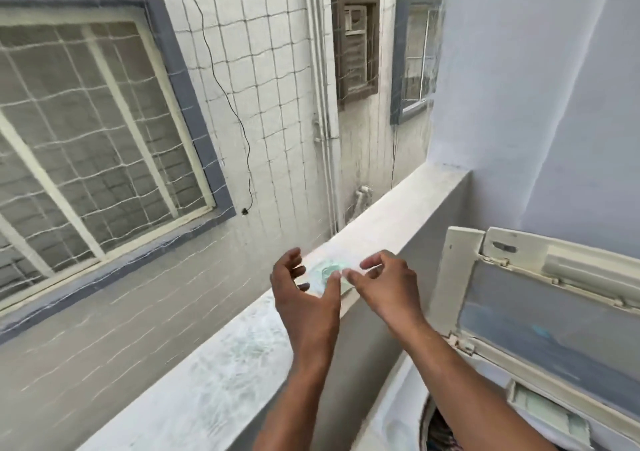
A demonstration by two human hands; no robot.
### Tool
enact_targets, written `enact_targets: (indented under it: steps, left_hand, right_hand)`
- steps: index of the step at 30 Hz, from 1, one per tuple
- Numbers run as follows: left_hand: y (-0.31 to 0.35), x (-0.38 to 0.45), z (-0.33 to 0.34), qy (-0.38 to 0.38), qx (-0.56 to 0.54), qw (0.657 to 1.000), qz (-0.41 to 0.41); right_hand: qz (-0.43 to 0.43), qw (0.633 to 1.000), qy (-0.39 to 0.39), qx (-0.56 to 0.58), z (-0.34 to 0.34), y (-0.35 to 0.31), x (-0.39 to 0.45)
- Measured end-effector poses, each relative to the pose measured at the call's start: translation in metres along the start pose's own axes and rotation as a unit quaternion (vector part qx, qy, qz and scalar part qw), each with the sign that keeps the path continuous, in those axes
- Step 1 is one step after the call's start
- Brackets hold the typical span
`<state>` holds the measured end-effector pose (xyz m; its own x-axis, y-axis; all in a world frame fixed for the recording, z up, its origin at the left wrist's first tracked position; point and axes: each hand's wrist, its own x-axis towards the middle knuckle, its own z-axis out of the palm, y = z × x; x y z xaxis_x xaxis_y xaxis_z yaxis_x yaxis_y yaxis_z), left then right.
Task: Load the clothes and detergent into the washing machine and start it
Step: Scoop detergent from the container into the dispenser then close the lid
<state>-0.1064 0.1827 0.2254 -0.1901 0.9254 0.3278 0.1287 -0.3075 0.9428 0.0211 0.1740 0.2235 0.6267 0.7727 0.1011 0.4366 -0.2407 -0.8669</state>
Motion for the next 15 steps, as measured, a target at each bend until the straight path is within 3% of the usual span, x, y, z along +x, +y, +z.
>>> enact_targets:
  steps: [4,9,12,15]
  left_hand:
    - [-0.019,0.016,-0.008,-0.08,0.074,0.993,-0.037]
    - [-0.032,0.031,-0.006,-0.178,0.147,0.973,-0.031]
    - [-0.037,0.037,0.001,-0.199,0.15,0.967,-0.046]
    - [-0.043,0.041,0.005,-0.199,0.154,0.966,-0.056]
  right_hand:
    - [0.01,0.994,-0.032,-0.104,0.005,-0.005,0.004]
    - [0.001,0.993,-0.032,-0.111,0.008,-0.004,0.011]
    - [-0.04,0.991,-0.04,-0.123,0.004,-0.007,0.019]
    - [-0.112,0.982,0.001,-0.152,0.002,-0.011,0.027]
